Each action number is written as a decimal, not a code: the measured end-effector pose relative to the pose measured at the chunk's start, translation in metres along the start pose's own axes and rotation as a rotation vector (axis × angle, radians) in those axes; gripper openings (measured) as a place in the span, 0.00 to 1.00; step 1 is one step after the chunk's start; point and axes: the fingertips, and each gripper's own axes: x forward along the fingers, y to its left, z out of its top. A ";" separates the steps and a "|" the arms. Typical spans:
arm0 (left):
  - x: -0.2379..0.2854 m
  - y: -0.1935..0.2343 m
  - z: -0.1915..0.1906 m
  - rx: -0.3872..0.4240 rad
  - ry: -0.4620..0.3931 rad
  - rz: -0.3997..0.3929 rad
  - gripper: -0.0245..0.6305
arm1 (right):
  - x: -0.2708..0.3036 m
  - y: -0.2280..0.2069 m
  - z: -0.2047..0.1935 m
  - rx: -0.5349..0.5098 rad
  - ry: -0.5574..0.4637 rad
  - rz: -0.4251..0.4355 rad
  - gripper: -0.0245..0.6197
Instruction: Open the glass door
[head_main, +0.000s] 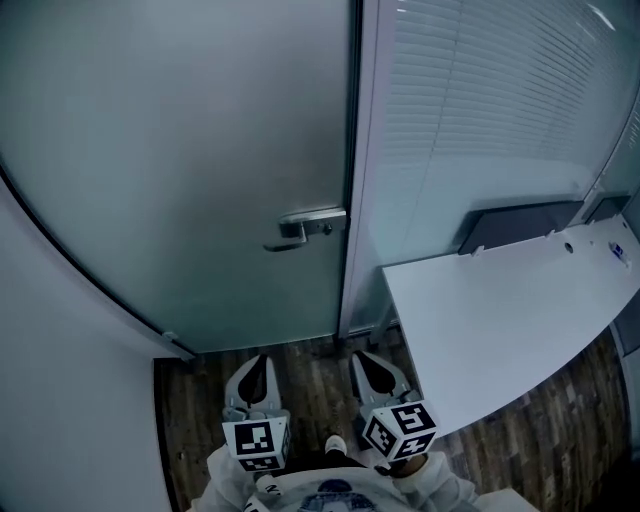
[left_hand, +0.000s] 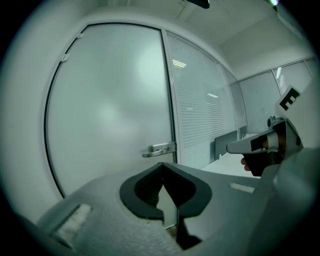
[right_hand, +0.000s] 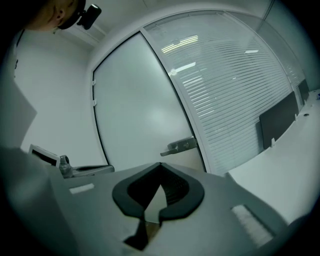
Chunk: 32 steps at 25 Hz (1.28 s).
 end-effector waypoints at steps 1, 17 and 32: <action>0.002 0.004 -0.003 0.003 0.011 0.008 0.04 | 0.005 0.001 -0.001 0.004 0.004 0.008 0.04; 0.054 0.028 0.002 0.090 0.048 -0.051 0.16 | 0.040 -0.002 0.016 0.006 -0.004 -0.031 0.04; 0.113 0.013 -0.025 0.706 0.153 -0.147 0.51 | 0.041 -0.021 0.016 0.005 -0.003 -0.096 0.04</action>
